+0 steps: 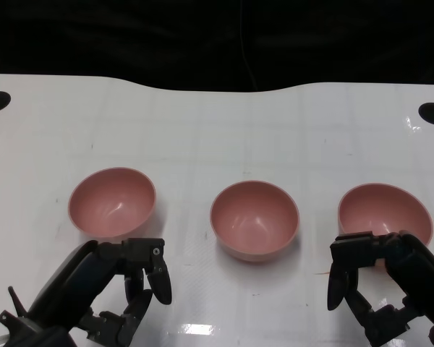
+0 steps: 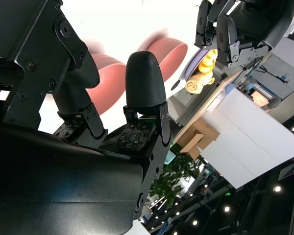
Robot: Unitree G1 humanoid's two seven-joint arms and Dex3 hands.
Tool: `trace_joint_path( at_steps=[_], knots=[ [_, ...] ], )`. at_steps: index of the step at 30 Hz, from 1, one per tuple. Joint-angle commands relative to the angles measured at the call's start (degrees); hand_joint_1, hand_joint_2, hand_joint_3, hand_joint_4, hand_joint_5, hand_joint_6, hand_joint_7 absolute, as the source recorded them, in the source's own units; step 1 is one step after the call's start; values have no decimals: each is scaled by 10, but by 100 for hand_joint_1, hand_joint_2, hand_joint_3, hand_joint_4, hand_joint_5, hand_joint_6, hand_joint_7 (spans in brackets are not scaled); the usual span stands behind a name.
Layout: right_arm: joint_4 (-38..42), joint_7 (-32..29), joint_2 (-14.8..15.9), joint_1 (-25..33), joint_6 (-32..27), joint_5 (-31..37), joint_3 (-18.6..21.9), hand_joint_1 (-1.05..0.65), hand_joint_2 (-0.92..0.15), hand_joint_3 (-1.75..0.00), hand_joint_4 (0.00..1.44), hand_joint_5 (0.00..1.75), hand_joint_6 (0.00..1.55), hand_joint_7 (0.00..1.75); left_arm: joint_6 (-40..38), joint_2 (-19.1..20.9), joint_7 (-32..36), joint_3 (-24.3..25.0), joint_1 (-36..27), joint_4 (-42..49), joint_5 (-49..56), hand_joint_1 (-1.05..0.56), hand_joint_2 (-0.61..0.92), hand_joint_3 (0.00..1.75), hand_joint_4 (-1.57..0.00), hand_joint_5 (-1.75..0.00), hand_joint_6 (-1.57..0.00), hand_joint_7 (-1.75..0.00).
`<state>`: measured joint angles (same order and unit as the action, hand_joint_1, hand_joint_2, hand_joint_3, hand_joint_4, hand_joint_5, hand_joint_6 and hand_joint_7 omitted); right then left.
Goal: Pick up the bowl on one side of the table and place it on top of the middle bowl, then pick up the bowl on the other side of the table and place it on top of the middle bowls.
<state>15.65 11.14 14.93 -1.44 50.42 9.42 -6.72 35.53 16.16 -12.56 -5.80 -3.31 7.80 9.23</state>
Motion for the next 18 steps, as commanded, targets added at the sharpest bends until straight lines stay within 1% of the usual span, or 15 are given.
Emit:
trace_joint_path(
  at_steps=[1, 3, 4, 6, 7, 8, 9, 10, 11, 13, 15, 16, 17, 18],
  knots=[
    [-5, -6, 0, 3, 1, -1, 3, 28, -5, -175, 102, 175, 96, 136, 7, 2, 17, 12, -2, 6, 7, 7, 25, 155, -88, -164, -84, -138],
    [-1, -8, -1, 1, 6, -1, 3, 28, -4, -175, 102, 175, 96, 136, 12, -6, 38, 18, -2, 7, 18, 6, 31, 144, -84, -159, -83, -126],
    [0, -8, -1, 1, 7, 0, 3, 28, -4, -175, 102, 175, 96, 136, 13, -9, 44, 20, -3, 8, 20, 5, 36, 136, -80, -154, -83, -115],
    [-1, -10, -2, 1, 6, 2, 4, 28, -4, -175, 102, 175, 97, 136, 12, -13, 58, 25, -4, 7, 28, 4, 39, 131, -79, -151, -84, -108],
    [-3, -10, -2, 2, 4, 4, 4, 28, -4, -175, 102, 175, 97, 136, 9, -15, 67, 29, -6, 5, 34, 2, 44, 117, -74, -141, -80, -94],
    [-5, -11, -2, 2, 3, 5, 4, 28, -4, -175, 102, 175, 97, 136, 7, -16, 74, 32, -6, 4, 39, -1, 53, 97, -69, -131, -80, -75],
    [-7, -12, -2, 2, 1, 7, 4, 28, -5, -175, 102, 175, 97, 136, 2, -16, 80, 35, -8, -1, 46, -2, 56, 89, -68, -127, -81, -67],
    [-8, -11, -2, 2, 0, 7, 4, 28, -5, -175, 102, 175, 97, 136, -5, -16, 86, 37, -9, -5, 54, -5, 62, 72, -64, -120, -79, -54],
    [-8, -11, -2, 3, -1, 6, 4, 28, -4, -175, 102, 175, 96, 136, -18, -15, 94, 40, -11, -14, 68, -8, 68, 59, -62, -114, -79, -45],
    [-11, -10, -2, 4, -3, 4, 4, 27, -4, -175, 102, 175, 96, 135, -42, -15, 109, 45, -17, -33, 94, -16, 82, 27, -57, -110, -78, -25],
    [-13, -10, -2, 5, -3, 5, 4, 26, -4, -175, 101, 175, 96, 135, -63, -14, 124, 47, -22, -53, 126, -19, 88, 14, -55, -112, -78, -17],
    [-13, -10, -2, 5, -2, 4, 4, 26, -4, -175, 101, 174, 96, 135, -72, -13, 130, 47, -24, -61, 139, -24, 90, 10, -53, -111, -75, -13],
    [-13, -10, -2, 5, -2, 3, 4, 26, -4, -175, 101, 174, 96, 135, -89, -13, 138, 48, -28, -77, 161, -26, 90, 8, -50, -109, -73, -11],
    [-14, -10, -2, 6, -2, 3, 4, 26, -4, -175, 101, 174, 96, 135, -107, -13, 143, 47, -31, -92, 179, -29, 91, 5, -48, -101, -70, -8]
  ],
)
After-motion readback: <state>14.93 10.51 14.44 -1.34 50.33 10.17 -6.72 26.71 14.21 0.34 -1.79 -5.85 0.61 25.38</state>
